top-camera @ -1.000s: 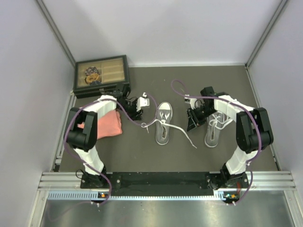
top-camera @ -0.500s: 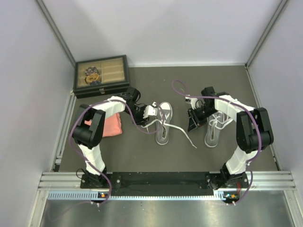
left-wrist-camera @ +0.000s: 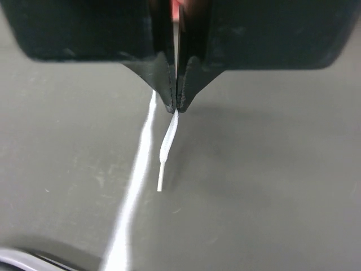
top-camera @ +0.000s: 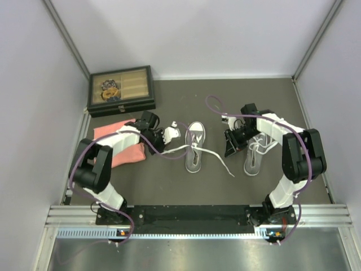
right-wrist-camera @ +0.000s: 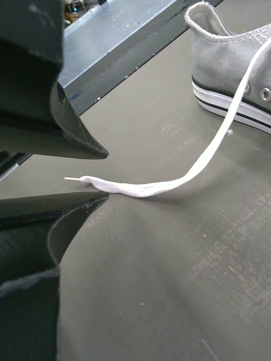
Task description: Tie the shoes
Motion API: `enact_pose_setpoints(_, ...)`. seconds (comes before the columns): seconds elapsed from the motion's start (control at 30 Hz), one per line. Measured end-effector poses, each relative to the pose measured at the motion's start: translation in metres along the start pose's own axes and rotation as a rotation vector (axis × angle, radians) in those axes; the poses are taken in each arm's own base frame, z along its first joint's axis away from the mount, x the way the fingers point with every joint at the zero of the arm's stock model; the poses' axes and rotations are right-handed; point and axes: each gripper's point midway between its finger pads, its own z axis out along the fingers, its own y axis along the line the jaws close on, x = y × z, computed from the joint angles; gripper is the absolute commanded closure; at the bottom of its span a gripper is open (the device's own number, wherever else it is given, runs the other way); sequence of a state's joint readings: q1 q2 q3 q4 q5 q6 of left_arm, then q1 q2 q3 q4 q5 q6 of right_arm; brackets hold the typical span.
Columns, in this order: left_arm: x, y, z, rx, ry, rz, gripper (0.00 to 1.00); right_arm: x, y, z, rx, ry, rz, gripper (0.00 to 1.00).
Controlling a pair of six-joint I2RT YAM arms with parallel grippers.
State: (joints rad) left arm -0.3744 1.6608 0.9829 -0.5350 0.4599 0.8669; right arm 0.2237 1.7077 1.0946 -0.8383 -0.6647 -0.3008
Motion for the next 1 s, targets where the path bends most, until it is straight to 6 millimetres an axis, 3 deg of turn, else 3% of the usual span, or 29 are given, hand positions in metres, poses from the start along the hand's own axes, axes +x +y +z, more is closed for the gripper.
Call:
enact_pose_setpoints(0.07,0.002,0.001,-0.009,-0.08,0.001,-0.119,0.74,0.0,0.0,0.0,0.0,-0.001,-0.003,0.69)
enact_pose_setpoints(0.13,0.006,0.001,-0.016,-0.141,0.004,-0.22,0.68,0.0,0.0,-0.001,0.0,-0.003,-0.005,0.69)
enact_pose_setpoints(0.17,0.008,0.001,-0.019,-0.172,0.002,-0.278,0.6,0.0,0.0,-0.001,0.001,-0.004,-0.006,0.69)
enact_pose_setpoints(0.3,0.021,0.001,-0.03,-0.265,-0.003,-0.485,0.45,0.0,0.0,-0.001,0.001,-0.004,-0.007,0.69)
enact_pose_setpoints(0.47,0.021,0.026,-0.053,-0.355,-0.116,-0.643,0.24,0.003,0.001,-0.002,-0.003,0.008,-0.009,0.69)
enact_pose_setpoints(0.53,0.012,0.036,-0.067,-0.369,-0.196,-0.628,0.03,0.003,0.001,-0.002,-0.005,0.01,-0.011,0.69)
enact_pose_setpoints(0.67,-0.024,0.039,-0.092,-0.348,-0.356,-0.466,0.01,-0.003,0.003,-0.007,-0.002,-0.004,-0.035,0.68)
enact_pose_setpoints(0.77,-0.045,0.035,-0.098,-0.308,-0.429,-0.361,0.04,-0.014,0.006,-0.014,0.003,-0.04,-0.073,0.68)
enact_pose_setpoints(0.83,-0.052,0.029,-0.096,-0.241,-0.433,-0.267,0.11,-0.022,0.008,-0.019,0.004,-0.062,-0.096,0.68)
enact_pose_setpoints(0.87,-0.056,0.024,-0.092,-0.181,-0.418,-0.207,0.23,-0.026,0.009,-0.021,0.006,-0.075,-0.109,0.68)
enact_pose_setpoints(1.0,-0.071,0.015,-0.069,-0.042,-0.411,-0.071,0.48,-0.042,0.012,-0.028,0.006,-0.113,-0.138,0.68)
